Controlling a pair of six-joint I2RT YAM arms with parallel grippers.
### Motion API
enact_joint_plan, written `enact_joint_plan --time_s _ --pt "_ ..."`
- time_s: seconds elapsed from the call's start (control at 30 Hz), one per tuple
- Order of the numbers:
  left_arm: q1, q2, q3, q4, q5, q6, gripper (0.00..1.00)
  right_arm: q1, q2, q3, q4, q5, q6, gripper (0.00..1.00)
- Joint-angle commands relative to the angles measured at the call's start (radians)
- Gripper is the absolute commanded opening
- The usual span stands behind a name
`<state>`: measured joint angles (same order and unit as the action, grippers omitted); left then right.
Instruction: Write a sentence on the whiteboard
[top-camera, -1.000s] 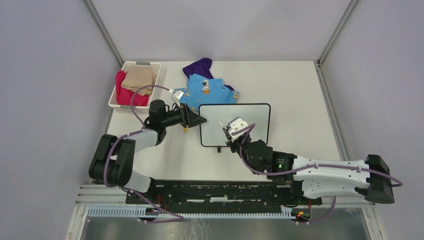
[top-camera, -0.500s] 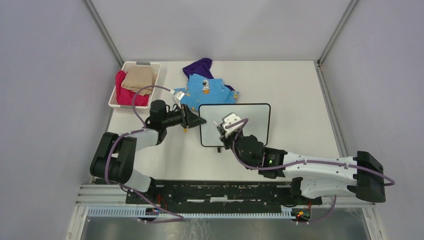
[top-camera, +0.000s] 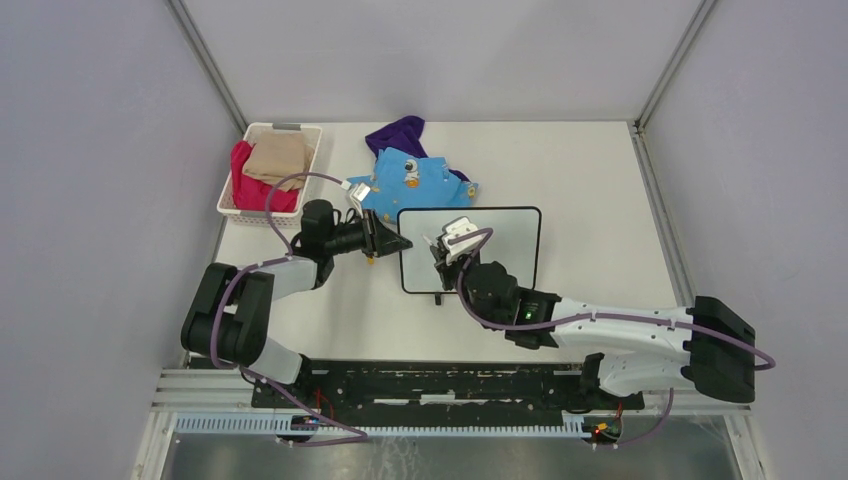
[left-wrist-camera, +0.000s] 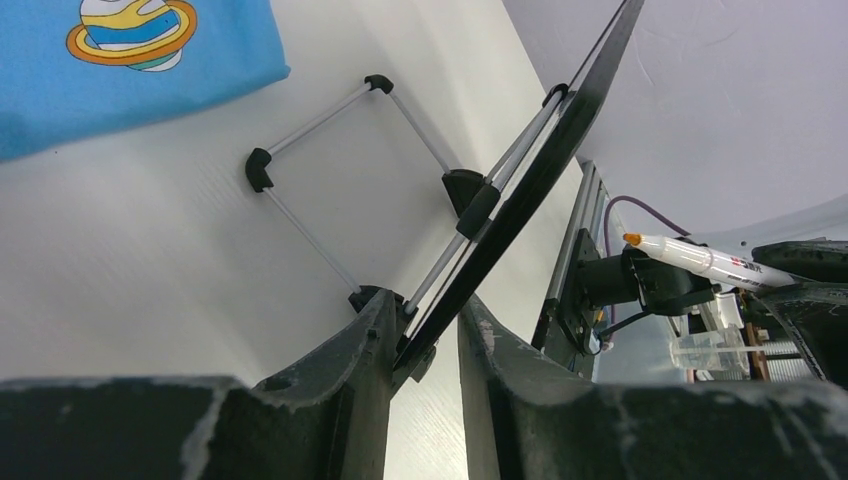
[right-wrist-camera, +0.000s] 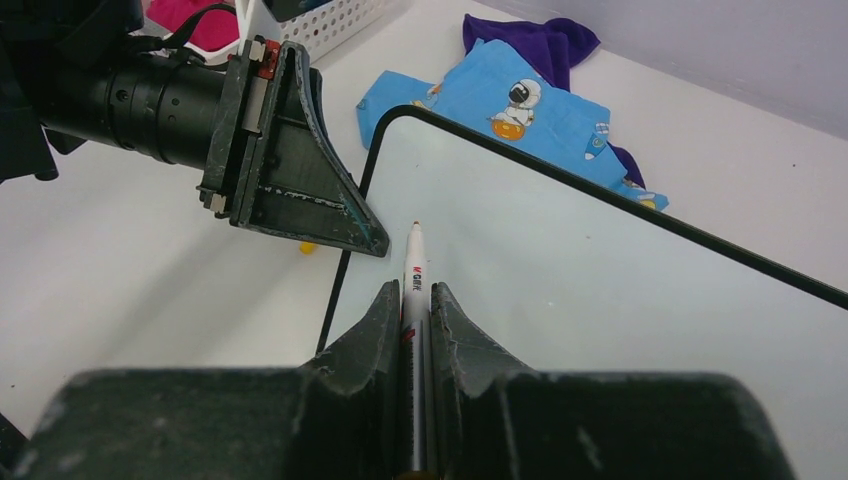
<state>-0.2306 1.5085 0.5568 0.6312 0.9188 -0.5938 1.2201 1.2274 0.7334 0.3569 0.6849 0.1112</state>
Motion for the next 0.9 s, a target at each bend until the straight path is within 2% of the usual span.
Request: enact_joint_plan --time_s 0.0,0.63,0.87 --pt "0.006 0.003 0.039 0.015 0.012 0.046 0.35 -0.016 0.02 0.035 0.088 0.01 0.012 0.0" --pt "0.008 0.013 0.044 -0.004 0.013 0.058 0.29 -0.069 0.074 0.035 0.132 -0.008 0.017 0.0" --pt "0.008 0.007 0.047 -0.005 0.02 0.051 0.44 -0.072 0.071 0.026 0.152 -0.045 0.017 0.0"
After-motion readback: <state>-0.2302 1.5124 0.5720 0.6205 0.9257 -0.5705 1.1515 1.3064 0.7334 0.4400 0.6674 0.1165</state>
